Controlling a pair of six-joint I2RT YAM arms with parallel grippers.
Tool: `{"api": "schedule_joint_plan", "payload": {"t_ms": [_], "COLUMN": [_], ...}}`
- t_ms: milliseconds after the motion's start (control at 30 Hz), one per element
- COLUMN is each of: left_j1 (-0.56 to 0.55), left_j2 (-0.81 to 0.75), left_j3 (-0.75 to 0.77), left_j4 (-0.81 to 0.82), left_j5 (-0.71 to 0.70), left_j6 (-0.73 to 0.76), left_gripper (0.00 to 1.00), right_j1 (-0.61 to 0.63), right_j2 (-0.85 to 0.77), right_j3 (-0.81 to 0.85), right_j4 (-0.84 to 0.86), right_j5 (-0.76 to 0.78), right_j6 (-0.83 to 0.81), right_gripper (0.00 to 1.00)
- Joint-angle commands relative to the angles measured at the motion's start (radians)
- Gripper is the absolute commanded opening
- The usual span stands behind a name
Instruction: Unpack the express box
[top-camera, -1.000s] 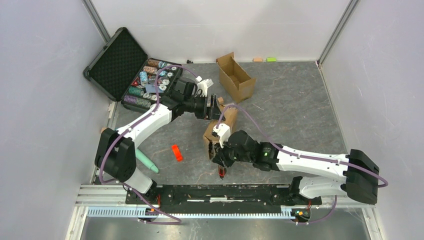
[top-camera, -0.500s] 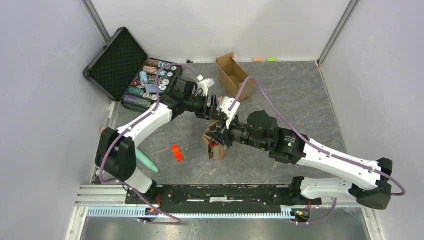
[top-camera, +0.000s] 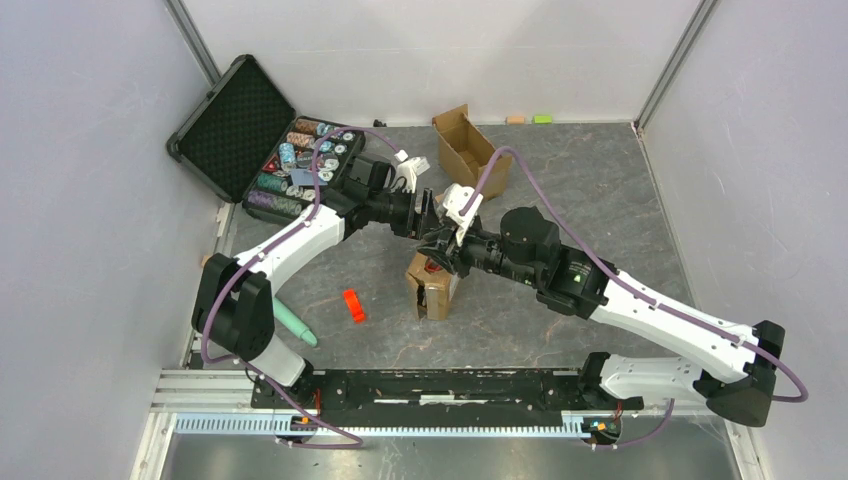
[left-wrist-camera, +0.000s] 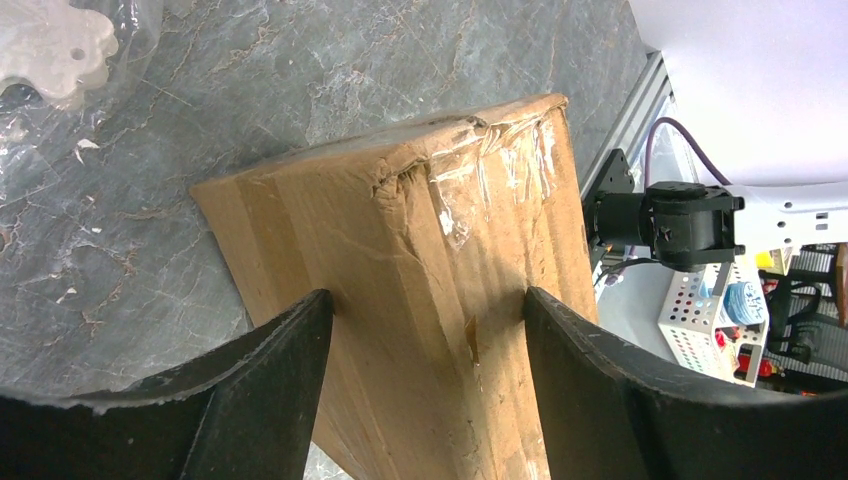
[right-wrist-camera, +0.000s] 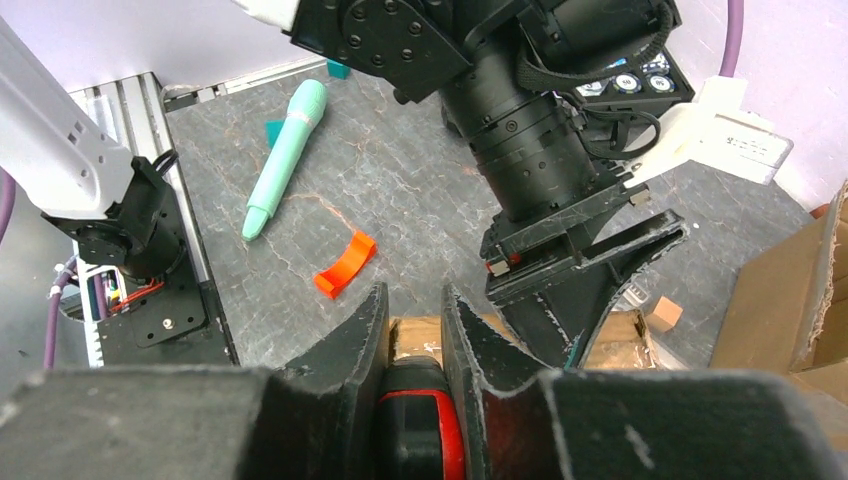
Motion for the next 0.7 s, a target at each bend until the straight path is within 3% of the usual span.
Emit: {"api": "schedule_joint_plan", "payload": {"t_ms": [0, 667], "left_j1": [0.001, 0.001], "left_j2": [0.046, 0.055], "left_j3": [-0.017, -0.022], "left_j4": [-0.086, -0.079], "left_j5": [-0.087, -0.082], "left_j6": [0.098, 0.095], "left_gripper": [0.75, 0.73], "right_j1": [-0.045, -0.094], "right_j2": [-0.016, -0.072], "right_j3": [-0.030, -0.111], "right_j4": [0.102, 0.112], "right_j5": [-0.120, -0.185], "right_j6": [-0.001, 0.095], "right_gripper": [0.00, 0.00]}}
